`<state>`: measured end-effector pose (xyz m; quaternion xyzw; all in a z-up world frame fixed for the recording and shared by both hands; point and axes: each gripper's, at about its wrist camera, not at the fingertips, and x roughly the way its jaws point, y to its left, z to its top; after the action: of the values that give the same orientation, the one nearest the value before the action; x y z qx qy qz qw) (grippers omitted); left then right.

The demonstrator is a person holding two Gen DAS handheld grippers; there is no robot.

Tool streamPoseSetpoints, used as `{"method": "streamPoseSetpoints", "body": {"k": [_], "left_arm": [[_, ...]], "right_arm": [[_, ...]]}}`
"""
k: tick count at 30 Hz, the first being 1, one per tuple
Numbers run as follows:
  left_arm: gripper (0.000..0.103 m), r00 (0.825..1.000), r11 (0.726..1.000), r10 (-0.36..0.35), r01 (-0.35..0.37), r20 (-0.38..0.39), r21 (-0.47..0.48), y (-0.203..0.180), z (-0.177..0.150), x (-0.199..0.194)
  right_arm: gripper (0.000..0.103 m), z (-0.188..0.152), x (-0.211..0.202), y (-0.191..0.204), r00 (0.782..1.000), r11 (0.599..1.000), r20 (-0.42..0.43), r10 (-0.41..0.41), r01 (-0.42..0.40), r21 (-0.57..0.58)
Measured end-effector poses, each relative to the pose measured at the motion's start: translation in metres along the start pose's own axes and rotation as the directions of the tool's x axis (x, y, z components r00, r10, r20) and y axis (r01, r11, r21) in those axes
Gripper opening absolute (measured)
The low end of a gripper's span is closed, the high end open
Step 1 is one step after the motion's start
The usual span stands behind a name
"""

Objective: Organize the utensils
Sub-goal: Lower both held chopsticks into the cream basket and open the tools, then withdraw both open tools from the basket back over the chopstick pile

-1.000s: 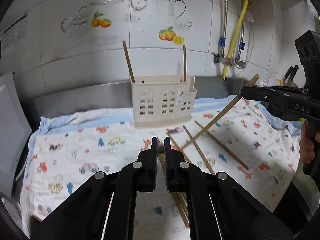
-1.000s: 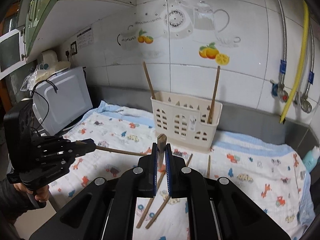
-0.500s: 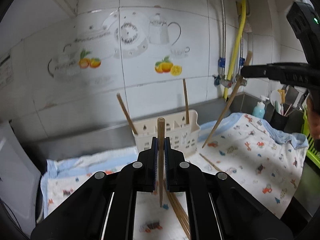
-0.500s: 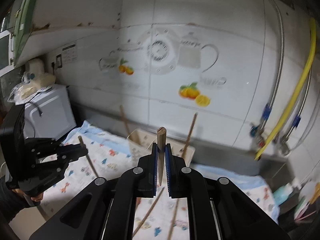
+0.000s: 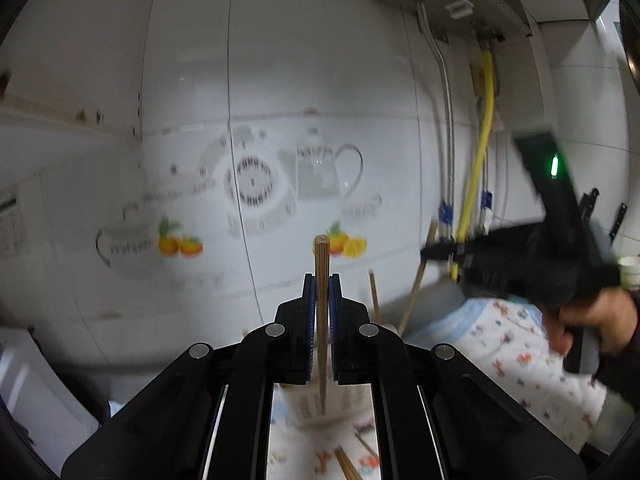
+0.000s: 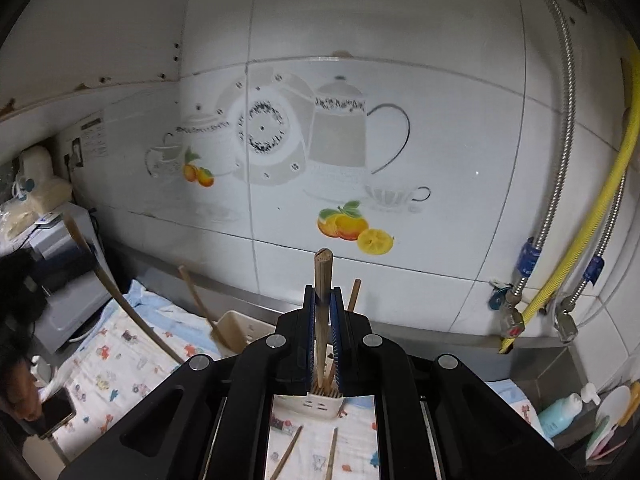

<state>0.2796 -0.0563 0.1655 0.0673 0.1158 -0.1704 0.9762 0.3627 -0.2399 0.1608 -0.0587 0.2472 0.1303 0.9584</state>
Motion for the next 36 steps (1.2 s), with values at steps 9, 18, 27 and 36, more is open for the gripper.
{"method": "streamPoseSetpoints", "body": {"k": [9, 18, 27, 36], "left_arm": [[0.005, 0.998, 0.999, 0.036, -0.036, 0.058, 0.004, 0.005, 0.021, 0.037], [0.005, 0.999, 0.996, 0.042, -0.044, -0.03, -0.073, 0.026, -0.006, 0.086], [0.007, 0.995, 0.992, 0.044, -0.053, -0.085, -0.114, 0.037, -0.027, 0.096], [0.027, 0.996, 0.993, 0.034, -0.043, -0.087, -0.113, 0.035, -0.027, 0.076]], "right_arm": [[0.007, -0.013, 0.036, -0.001, 0.999, 1.0, -0.045, 0.011, -0.011, -0.001], [0.007, -0.026, 0.052, 0.002, 0.997, 1.0, -0.076, 0.028, -0.029, -0.002], [0.009, -0.037, 0.057, 0.0, 0.996, 0.999, -0.089, 0.03, -0.028, 0.016], [0.03, -0.04, 0.027, -0.004, 0.999, 1.0, -0.035, -0.004, 0.005, 0.03]]}}
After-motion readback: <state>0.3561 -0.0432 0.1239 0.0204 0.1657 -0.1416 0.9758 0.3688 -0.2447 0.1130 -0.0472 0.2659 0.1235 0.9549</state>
